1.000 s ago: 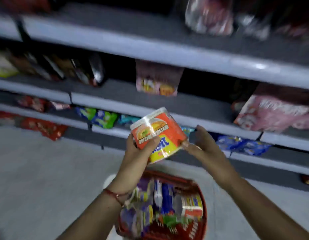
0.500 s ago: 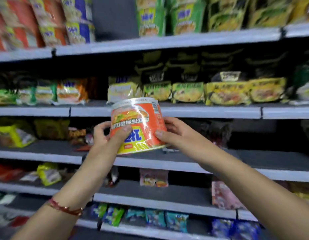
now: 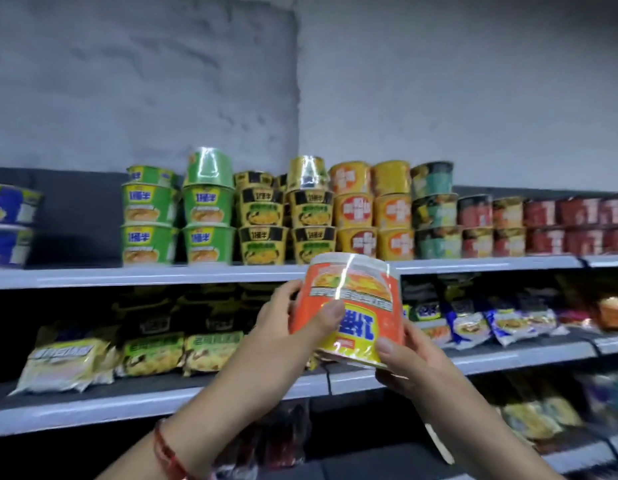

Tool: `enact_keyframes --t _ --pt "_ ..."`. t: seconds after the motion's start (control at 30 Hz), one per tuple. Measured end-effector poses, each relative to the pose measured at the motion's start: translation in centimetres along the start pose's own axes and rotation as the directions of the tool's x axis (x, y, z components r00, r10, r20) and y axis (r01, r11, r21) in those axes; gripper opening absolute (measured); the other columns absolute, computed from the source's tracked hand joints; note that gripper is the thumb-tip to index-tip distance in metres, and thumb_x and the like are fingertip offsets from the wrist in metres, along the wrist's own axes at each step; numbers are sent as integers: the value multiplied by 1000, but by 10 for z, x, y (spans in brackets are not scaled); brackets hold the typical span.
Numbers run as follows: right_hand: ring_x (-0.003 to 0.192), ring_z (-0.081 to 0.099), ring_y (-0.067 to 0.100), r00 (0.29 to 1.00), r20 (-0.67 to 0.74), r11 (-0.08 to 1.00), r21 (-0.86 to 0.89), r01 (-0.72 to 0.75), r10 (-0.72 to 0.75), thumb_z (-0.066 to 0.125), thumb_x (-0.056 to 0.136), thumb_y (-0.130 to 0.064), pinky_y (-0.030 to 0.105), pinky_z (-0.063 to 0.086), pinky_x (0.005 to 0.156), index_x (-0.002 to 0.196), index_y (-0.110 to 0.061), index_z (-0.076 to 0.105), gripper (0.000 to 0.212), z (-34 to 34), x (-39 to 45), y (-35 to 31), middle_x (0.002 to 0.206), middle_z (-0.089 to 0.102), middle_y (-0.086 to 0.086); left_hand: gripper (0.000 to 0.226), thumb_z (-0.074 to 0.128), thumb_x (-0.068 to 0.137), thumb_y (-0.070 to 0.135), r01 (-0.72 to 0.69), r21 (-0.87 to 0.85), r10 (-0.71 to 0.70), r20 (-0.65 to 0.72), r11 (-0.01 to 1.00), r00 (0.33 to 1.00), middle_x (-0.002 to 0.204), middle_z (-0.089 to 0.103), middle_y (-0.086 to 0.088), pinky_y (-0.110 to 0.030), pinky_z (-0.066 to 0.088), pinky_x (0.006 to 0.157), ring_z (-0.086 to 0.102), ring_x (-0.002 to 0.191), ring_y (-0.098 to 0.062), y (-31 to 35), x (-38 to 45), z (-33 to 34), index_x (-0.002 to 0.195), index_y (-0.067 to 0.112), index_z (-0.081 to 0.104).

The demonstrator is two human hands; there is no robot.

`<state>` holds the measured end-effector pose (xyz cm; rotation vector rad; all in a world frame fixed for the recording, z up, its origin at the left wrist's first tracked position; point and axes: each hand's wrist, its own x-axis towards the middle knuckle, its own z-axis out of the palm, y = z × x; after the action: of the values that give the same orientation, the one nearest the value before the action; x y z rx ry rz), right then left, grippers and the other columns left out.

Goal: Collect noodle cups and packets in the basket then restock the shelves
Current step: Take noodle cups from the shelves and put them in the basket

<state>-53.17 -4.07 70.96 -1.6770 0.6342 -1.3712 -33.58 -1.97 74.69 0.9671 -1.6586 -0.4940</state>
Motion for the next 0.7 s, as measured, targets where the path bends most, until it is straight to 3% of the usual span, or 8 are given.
enact_keyframes --t 0.1,0.2,0.33,0.43,0.5,0.6,0.7 --pt "102 70 8 999 -35 1000 5 8 -8 83 31 -72 35 50 95 124 -35 55 104 -23 -4 -13 111 73 -11 85 59 55 89 -24 4 23 82 1000 996 128 44 27 -29 51 92 59 106 4 15 7 16 131 65 30" --pt "95 72 10 999 -25 999 37 25 -24 86 16 -70 28 53 82 119 -32 56 114 -26 0 -17 105 75 -7 69 61 62 84 -28 39 24 108 999 994 122 37 33 -19 48 84 56 102 10 25 1 12 120 77 24" --pt "99 72 18 998 34 994 99 40 -43 91 16 -65 34 53 85 128 -31 53 123 1 19 -14 111 74 -2 77 58 64 85 3 145 -10 51 989 999 128 35 32 -16 45 82 56 105 10 31 -15 -23 124 81 10" --pt "106 70 23 989 120 990 125 70 -86 92 20 -64 41 51 91 137 -29 48 130 48 36 -14 118 72 1 71 58 62 85 27 216 -19 -41 976 999 127 35 37 -11 45 79 55 98 19 32 -38 -67 109 88 5" --pt "105 70 21 974 193 986 136 91 -116 91 22 -66 44 52 93 136 -31 47 127 88 45 -14 118 72 -1 70 61 61 86 34 253 -7 -104 967 995 129 40 34 -17 47 88 57 101 16 30 -55 -103 109 89 11" --pt "102 71 13 945 287 980 161 114 -157 89 20 -68 33 54 84 133 -35 48 126 161 58 -13 113 73 -8 82 61 56 86 66 313 -2 -200 948 980 129 50 30 -29 48 99 59 108 9 22 -85 -168 120 85 11" --pt "101 71 12 903 392 971 218 95 -177 91 18 -64 22 58 72 132 -33 49 126 250 70 -9 113 73 -8 78 67 57 81 95 287 -15 -267 953 964 115 56 39 -21 53 87 60 105 11 13 -121 -245 120 79 21"
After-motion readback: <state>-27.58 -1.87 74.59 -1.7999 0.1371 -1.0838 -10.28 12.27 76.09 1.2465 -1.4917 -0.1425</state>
